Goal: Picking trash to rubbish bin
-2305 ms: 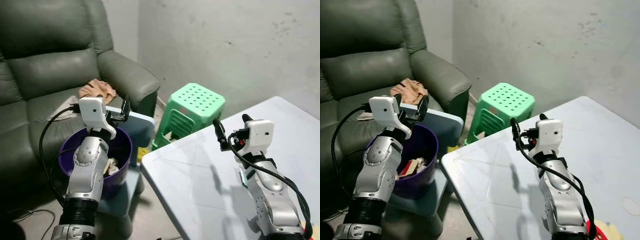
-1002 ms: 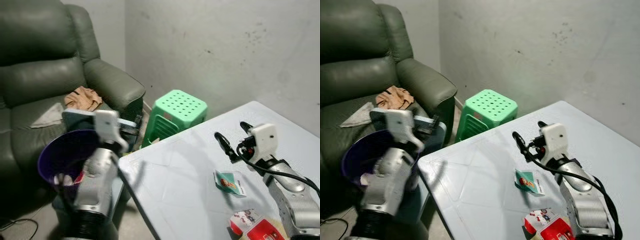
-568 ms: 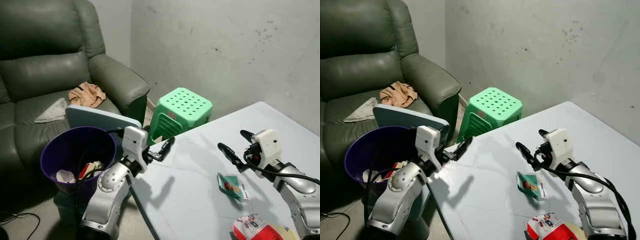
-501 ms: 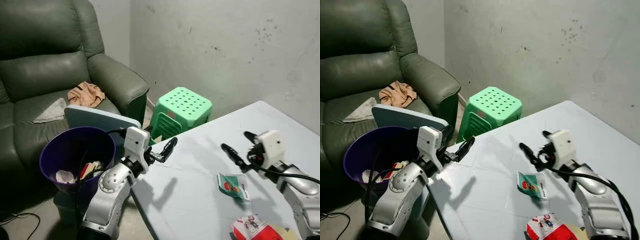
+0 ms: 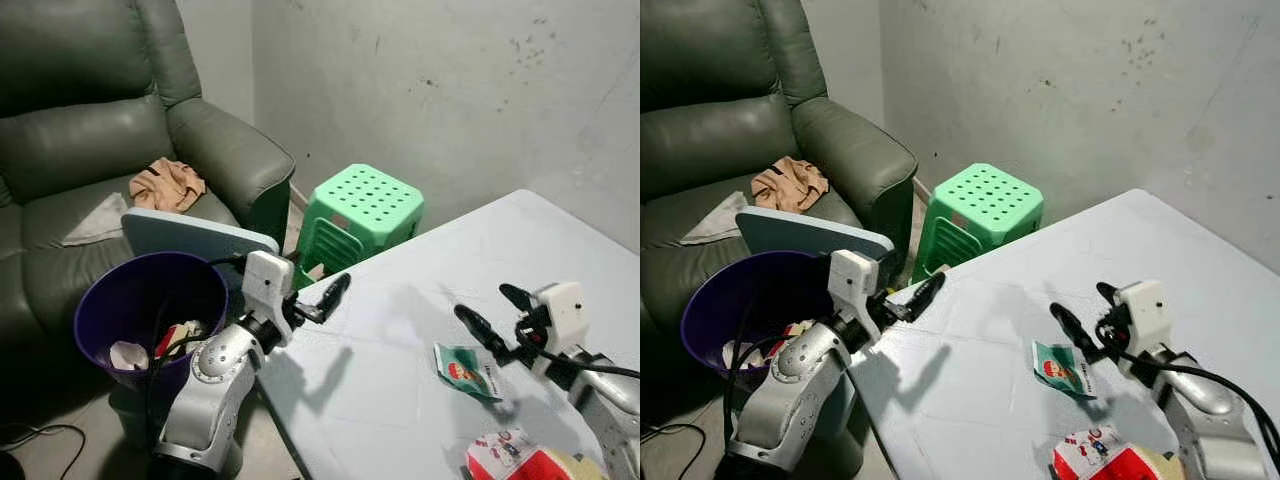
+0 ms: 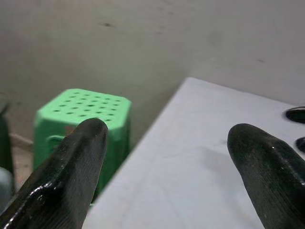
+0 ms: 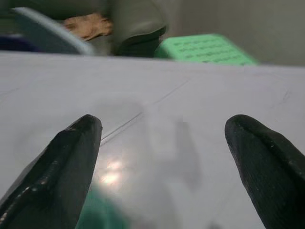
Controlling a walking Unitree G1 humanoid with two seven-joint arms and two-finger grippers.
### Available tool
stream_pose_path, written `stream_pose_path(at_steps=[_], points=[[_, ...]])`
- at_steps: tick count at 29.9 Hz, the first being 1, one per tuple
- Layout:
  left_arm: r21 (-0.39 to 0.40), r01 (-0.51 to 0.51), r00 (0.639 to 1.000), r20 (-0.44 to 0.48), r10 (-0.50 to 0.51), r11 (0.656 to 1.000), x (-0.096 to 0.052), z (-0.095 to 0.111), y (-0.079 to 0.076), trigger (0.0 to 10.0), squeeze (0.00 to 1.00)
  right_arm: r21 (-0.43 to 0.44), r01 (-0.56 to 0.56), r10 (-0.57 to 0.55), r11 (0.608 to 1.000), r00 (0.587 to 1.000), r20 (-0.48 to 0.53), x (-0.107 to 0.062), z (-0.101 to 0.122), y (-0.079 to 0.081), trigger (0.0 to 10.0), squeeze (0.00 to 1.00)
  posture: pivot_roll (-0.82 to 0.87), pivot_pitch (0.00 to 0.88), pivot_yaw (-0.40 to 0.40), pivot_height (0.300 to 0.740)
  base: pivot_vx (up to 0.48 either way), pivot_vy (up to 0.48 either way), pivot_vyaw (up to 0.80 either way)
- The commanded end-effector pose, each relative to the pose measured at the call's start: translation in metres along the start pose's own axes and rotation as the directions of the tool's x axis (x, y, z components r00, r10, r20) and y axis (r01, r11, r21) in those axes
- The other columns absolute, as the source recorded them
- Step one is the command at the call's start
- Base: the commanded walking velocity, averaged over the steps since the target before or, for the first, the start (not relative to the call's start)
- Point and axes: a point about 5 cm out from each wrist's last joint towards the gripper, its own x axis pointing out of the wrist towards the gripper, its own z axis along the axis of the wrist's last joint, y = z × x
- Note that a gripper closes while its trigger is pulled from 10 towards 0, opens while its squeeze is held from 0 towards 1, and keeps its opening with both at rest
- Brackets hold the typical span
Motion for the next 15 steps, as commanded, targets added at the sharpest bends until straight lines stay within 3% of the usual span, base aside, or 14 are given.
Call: stream_pose_path(at_steps=[1, 2, 8, 15], points=[[0.005, 0.098, 0.995, 0.001, -0.098, 0.995, 0.003, 0.003, -0.016, 10.0, 0.00, 0.019, -0.062, 0.062, 0.998, 0.998, 0.004, -0.009, 0.007, -0.001, 10.0, 0.00, -0.16, 0.109, -0.093, 0.740, 0.000, 0.000, 0.00], [0.002, 0.147, 0.989, 0.001, -0.147, 0.989, 0.004, 0.004, -0.024, 10.0, 0.00, 0.021, -0.108, 0.108, 0.994, 0.994, -0.018, -0.015, 0.007, 0.000, 10.0, 0.00, -0.16, 0.111, -0.092, 0.740, 0.000, 0.000, 0.00], [-0.014, 0.188, 0.982, 0.000, -0.188, 0.982, 0.007, 0.003, -0.034, 10.0, 0.00, 0.049, -0.155, 0.158, 0.987, 0.985, -0.062, -0.024, 0.004, -0.001, 10.0, 0.00, -0.17, 0.112, -0.089, 0.740, 0.000, 0.000, 0.00], [-0.024, 0.202, 0.979, 0.003, -0.202, 0.979, 0.005, 0.006, -0.037, 10.0, 0.00, 0.061, -0.208, 0.215, 0.976, 0.968, -0.130, -0.029, -0.003, 0.005, 10.0, 0.00, -0.17, 0.120, -0.087, 0.740, 0.000, 0.000, 0.00]])
